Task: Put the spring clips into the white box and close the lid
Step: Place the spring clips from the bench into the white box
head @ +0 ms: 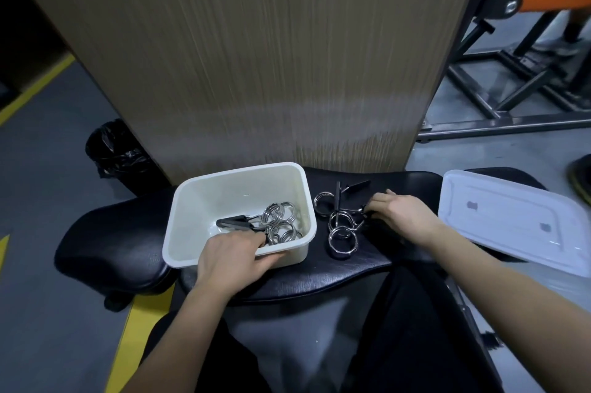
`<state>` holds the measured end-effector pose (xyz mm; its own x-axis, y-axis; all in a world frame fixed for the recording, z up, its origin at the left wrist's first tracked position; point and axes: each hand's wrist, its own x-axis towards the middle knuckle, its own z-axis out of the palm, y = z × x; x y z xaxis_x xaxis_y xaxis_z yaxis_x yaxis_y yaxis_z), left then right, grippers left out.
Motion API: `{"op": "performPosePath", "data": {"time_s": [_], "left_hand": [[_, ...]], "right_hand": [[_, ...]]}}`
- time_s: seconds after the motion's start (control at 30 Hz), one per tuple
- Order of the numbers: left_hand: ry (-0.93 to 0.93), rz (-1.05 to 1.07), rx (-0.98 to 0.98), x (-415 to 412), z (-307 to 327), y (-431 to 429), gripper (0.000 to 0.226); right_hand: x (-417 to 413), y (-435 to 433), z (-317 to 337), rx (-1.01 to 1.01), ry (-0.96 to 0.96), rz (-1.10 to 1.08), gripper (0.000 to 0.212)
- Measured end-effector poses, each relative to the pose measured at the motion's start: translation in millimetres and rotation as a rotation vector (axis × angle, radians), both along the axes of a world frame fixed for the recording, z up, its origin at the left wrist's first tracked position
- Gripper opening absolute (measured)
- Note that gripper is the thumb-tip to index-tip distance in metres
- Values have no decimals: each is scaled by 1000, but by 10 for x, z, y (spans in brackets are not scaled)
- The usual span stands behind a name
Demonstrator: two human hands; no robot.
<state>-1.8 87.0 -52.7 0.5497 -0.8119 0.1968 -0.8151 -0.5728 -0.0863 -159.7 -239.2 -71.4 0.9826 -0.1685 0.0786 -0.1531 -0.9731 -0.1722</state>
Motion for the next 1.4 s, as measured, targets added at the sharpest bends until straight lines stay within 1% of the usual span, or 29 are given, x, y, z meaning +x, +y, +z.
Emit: {"op": "performPosePath", "data": {"time_s": [0.1,0.2,0.27,0.3,0.33,0.37,0.4,0.43,0.47,0.5,0.53,0.57,0.6,0.63,0.67,0.7,0.73,0.77,0.87,1.0,1.17,1.27,1.4], "left_hand": [[22,24,15,-15,6,-2,55],[55,50,21,-33,76,4,64],[104,58,-28,-48,144,35,68],[171,65,-87,-43,174,53,67],[278,76,-181,-30,200,73,64],[383,101,-303,0,215,93,58],[427,154,-437,56,230,119,49],[387,229,-553,141,240,154,39],[286,322,-628,246,249,207,29],[180,427,-658,366,260,275,21],[123,547,-654,485,249,347,20],[142,668,-615,581,233,416,25],[240,776,-562,648,200,478,33],[383,861,-524,691,153,521,40],[530,913,-518,701,115,543,44],[638,942,-528,700,95,546,44],[686,943,-533,704,79,541,44],[695,929,-534,706,86,539,43],[691,915,-554,697,119,575,42],[707,890,-589,698,104,578,39],[702,868,-592,740,94,567,37],[702,864,-587,734,90,571,38],[697,860,-581,744,79,557,38]], "right_hand": [[-95,-3,109,88,-123,-8,12],[-105,65,257,253,-280,-73,11],[-49,198,384,344,-361,-138,12],[-7,286,455,382,-395,-168,12],[43,389,533,417,-427,-187,11],[93,494,607,441,-455,-195,10],[153,591,681,450,-476,-192,9],[216,685,753,444,-488,-178,9],[283,778,817,430,-486,-152,9],[355,873,861,411,-474,-121,11],[423,976,892,393,-454,-90,12],[492,1079,902,377,-426,-66,14],[564,1193,899,358,-393,-44,15],[643,1303,872,333,-356,-23,16],[724,1413,837,309,-313,-7,16],[803,1513,793,287,-264,-1,16],[884,1604,746,265,-217,1,16],[970,1685,694,247,-176,9,15],[1215,1889,576,265,-65,55,11],[1449,2066,416,221,74,45,12],[1732,2213,275,197,105,-25,16],[1877,2295,191,248,121,-67,17],[1898,2265,143,221,177,-99,17]]}}
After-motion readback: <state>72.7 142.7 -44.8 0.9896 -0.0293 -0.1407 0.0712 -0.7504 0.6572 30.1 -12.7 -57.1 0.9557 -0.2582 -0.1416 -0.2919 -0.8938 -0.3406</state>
